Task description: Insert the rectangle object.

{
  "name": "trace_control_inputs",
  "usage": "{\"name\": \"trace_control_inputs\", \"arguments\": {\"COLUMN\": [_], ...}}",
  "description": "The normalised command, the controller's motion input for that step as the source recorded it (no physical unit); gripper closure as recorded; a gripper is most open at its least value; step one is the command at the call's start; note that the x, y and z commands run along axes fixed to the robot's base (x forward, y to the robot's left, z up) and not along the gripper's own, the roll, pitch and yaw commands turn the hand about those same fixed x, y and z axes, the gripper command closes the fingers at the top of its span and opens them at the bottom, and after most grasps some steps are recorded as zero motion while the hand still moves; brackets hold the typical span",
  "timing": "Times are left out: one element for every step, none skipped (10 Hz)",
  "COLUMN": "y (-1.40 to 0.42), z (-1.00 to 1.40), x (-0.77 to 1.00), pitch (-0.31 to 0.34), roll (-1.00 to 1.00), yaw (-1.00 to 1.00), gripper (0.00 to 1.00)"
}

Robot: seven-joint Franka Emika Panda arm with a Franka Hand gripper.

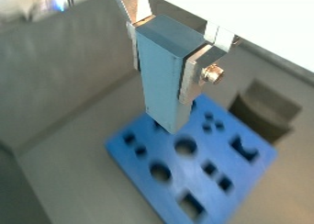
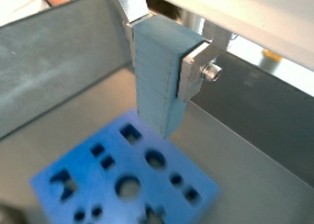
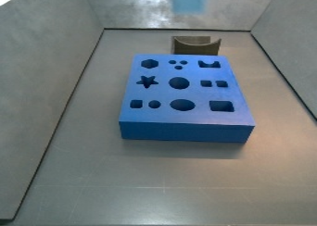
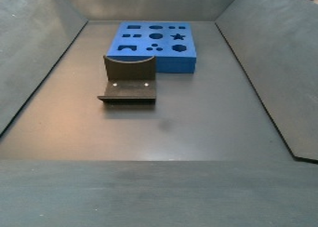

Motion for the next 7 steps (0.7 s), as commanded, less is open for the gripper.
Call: {"name": "trace_control_inputs", "arguments": {"y": [0.08,0.05,-0.37,-0.38,-0.35,-0.25,-0.20], "z": [0.38,0.21,-0.74,-0.71,-0.68,-0.67,-0.68], "x": [-0.43,-0.27,0.95,1.00,1.00,1.00,1.00], "pitch": [0.265,0.199,0.000,0.000,0.000,0.000,0.000], "roll": [0.18,0.12,0.06,0.03,0.00,0.00,0.00], "yaw": [-0.19,-0.14,0.00,0.00,0.00,0.00,0.00], "gripper": [1.00,1.00,1.00,1.00,1.00,1.00,1.00]}}
